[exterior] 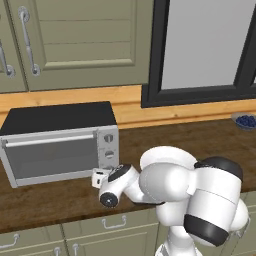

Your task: Pick up the kebab skewer and baguette bread, and place them inside the toaster oven. Close the toaster oven door and start by setting the timer.

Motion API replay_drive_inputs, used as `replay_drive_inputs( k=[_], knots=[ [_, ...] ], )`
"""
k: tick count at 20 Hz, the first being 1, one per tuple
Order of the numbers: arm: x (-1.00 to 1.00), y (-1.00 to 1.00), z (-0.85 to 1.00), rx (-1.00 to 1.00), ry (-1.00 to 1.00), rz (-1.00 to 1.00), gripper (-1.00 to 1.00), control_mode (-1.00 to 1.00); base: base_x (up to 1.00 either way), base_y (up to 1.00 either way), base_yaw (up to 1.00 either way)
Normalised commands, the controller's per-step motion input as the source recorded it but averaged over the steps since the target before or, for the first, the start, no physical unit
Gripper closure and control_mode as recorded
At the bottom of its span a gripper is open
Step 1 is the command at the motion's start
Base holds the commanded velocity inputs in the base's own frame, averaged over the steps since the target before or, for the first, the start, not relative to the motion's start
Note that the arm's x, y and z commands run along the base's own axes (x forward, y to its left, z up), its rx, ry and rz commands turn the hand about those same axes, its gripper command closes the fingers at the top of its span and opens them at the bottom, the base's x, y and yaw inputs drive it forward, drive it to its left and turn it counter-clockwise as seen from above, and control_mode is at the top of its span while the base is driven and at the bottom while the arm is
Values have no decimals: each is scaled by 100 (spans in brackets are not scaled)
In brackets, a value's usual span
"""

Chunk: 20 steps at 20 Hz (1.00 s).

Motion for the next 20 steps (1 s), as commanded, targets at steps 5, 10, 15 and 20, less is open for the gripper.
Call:
replay_drive_inputs(
  k=[5, 10, 15, 20],
  knots=[
    [2, -11, 0, 26, -1, 0, 100, -100, 0, 0, 0],
    [10, -9, 0, 25, 0, 0, 100, -100, 0, 0, 0],
    [22, 0, 0, 29, 0, 0, 100, -100, 0, 0, 0],
    [9, -7, 0, 29, 0, 0, 100, -100, 0, 0, 0]
  ],
)
